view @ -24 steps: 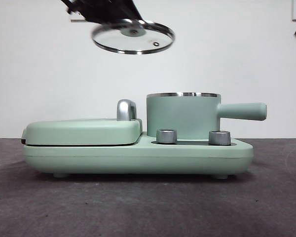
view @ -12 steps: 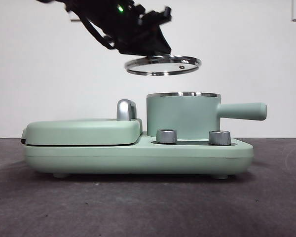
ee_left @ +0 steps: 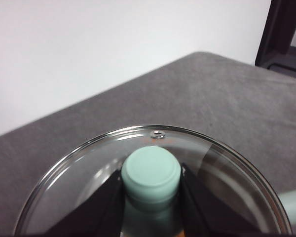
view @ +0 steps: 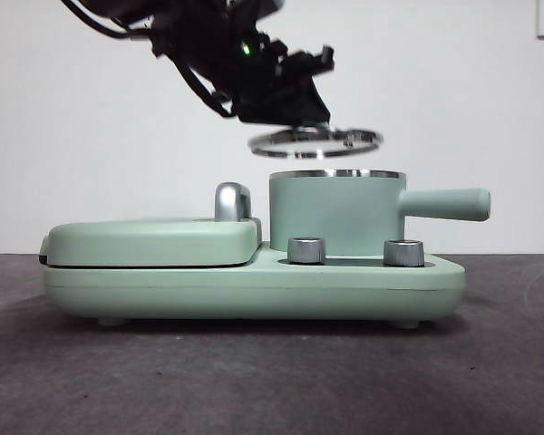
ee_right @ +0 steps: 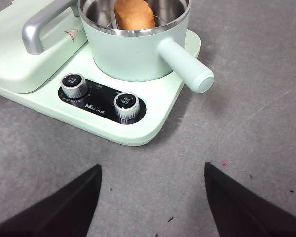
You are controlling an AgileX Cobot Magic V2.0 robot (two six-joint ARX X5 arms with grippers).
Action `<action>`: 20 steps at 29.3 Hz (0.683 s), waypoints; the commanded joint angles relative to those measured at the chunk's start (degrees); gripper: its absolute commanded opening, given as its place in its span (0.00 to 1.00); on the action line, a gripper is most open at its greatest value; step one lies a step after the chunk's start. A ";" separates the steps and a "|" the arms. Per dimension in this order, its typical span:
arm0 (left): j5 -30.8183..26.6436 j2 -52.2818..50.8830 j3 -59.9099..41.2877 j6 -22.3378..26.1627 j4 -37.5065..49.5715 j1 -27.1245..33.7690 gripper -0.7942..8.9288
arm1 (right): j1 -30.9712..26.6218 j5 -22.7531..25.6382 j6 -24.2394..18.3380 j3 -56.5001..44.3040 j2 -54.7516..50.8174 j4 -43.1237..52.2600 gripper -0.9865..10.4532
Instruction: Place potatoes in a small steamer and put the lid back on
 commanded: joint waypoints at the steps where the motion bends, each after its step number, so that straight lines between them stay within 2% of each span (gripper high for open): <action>1: 0.42 2.43 3.15 0.15 2.25 -0.90 0.09 | 0.35 0.26 0.63 0.15 0.22 0.26 0.37; 20: 2.29 6.01 3.21 0.46 5.46 -1.68 0.09 | 0.33 1.38 0.63 0.15 0.22 -0.98 0.37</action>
